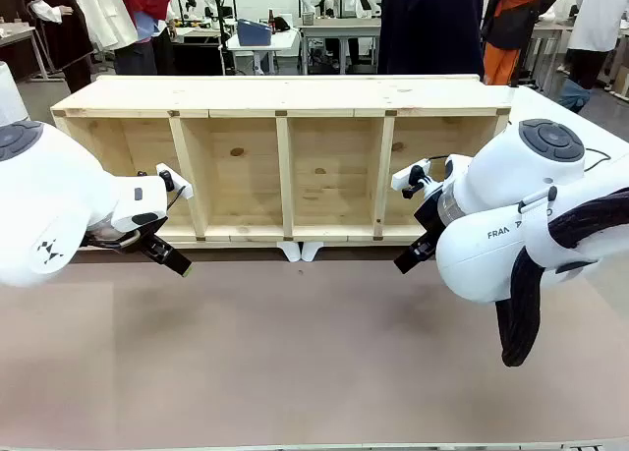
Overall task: Perform cable management.
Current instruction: When the cord part of the Power Cable appears at the lower middle area of the table and stops, grasp the cord part of the Power Cable.
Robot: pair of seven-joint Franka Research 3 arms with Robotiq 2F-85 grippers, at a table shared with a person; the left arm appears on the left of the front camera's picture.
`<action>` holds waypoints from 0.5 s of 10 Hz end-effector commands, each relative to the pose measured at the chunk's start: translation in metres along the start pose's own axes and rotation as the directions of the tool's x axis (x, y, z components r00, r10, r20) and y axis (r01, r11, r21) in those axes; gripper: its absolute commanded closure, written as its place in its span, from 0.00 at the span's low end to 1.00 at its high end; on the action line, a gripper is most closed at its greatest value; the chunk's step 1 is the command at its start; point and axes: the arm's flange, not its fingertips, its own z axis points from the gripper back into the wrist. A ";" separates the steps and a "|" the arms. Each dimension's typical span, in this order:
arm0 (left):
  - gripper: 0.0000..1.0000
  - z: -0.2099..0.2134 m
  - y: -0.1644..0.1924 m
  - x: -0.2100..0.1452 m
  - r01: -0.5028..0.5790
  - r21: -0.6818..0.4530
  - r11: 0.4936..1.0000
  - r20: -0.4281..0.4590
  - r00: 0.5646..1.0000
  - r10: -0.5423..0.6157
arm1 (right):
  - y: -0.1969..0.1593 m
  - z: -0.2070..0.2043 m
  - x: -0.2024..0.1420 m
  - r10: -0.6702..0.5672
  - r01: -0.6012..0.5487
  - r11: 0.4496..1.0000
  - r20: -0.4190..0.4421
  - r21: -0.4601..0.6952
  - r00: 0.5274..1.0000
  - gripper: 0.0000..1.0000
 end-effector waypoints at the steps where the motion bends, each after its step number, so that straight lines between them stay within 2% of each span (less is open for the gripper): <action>1: 0.00 0.000 0.000 0.000 0.000 0.000 1.000 0.000 1.000 0.000 | 0.000 0.000 0.000 0.001 -0.001 1.000 0.000 0.000 1.000 0.00; 5: 0.00 0.000 0.000 0.000 0.000 0.000 1.000 0.000 1.000 0.000 | 0.000 0.000 0.000 0.001 -0.001 1.000 0.000 0.000 1.000 0.00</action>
